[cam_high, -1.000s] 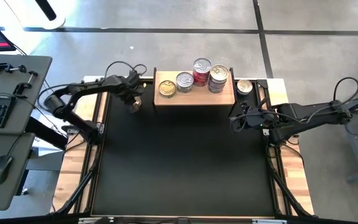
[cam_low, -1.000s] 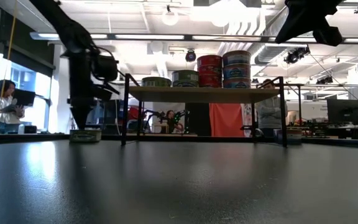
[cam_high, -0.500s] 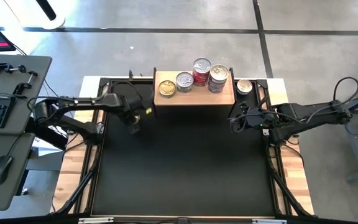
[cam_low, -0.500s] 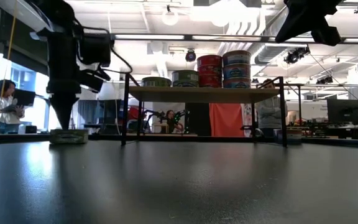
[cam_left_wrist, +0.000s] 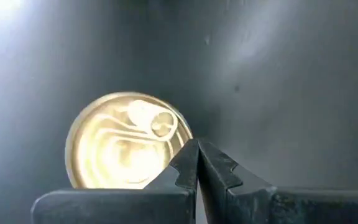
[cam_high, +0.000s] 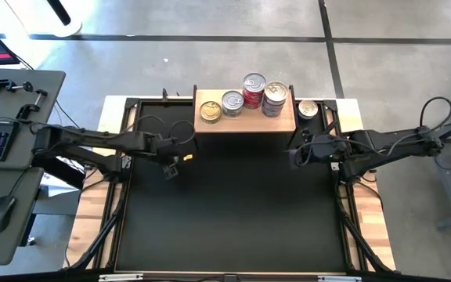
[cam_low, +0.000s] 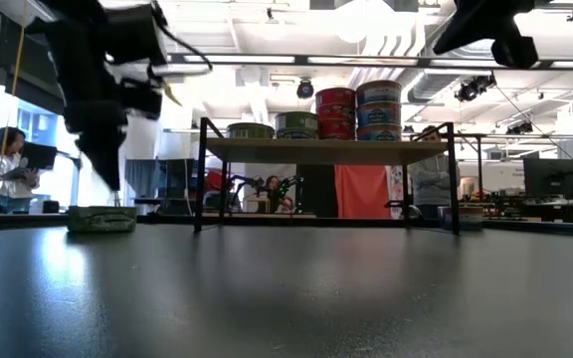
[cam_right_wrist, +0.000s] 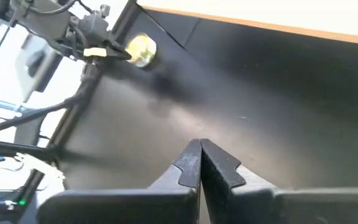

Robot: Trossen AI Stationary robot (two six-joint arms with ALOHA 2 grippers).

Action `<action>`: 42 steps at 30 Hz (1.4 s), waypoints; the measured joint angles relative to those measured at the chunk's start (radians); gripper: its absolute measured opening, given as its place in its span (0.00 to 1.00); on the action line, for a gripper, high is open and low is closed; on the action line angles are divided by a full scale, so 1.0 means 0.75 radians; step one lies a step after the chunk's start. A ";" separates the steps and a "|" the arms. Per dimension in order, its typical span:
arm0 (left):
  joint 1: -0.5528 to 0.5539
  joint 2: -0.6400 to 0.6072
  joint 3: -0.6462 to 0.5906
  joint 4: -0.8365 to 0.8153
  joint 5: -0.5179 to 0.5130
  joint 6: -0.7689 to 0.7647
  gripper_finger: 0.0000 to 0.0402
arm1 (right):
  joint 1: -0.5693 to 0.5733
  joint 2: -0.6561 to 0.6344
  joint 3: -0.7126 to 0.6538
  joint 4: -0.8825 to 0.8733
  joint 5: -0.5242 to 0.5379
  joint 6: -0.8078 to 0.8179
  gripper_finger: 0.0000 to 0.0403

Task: Stack canned seafood by type on shelf
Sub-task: Stack the green tuna can on top of the green tuna can on the shelf

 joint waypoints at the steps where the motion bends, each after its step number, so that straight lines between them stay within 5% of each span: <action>1: 0.003 -0.035 0.001 0.000 -0.020 0.000 0.00 | 0.000 0.000 0.000 0.017 0.000 0.007 0.00; 8: 0.169 -0.155 0.002 -0.048 -0.075 0.080 0.00 | 0.000 0.025 0.000 0.159 0.019 0.063 0.00; 15: 0.374 0.072 -0.013 0.010 0.047 0.130 0.00 | -0.011 0.113 0.000 0.279 0.069 0.137 0.00; 21: 0.374 0.190 -0.003 0.005 0.050 0.140 0.00 | -0.011 0.193 0.000 0.334 -0.011 0.142 0.00; 29: 0.058 0.191 -0.007 0.043 0.083 -0.115 0.00 | 0.008 0.175 0.000 0.337 -0.014 0.060 0.00; 35: -0.276 0.221 -0.011 0.302 0.118 -0.505 0.00 | 0.081 0.094 0.000 0.335 -0.031 -0.038 0.00; 42: -0.564 0.520 0.102 0.695 0.093 -0.805 0.00 | 0.171 0.002 0.000 0.324 -0.039 -0.120 0.00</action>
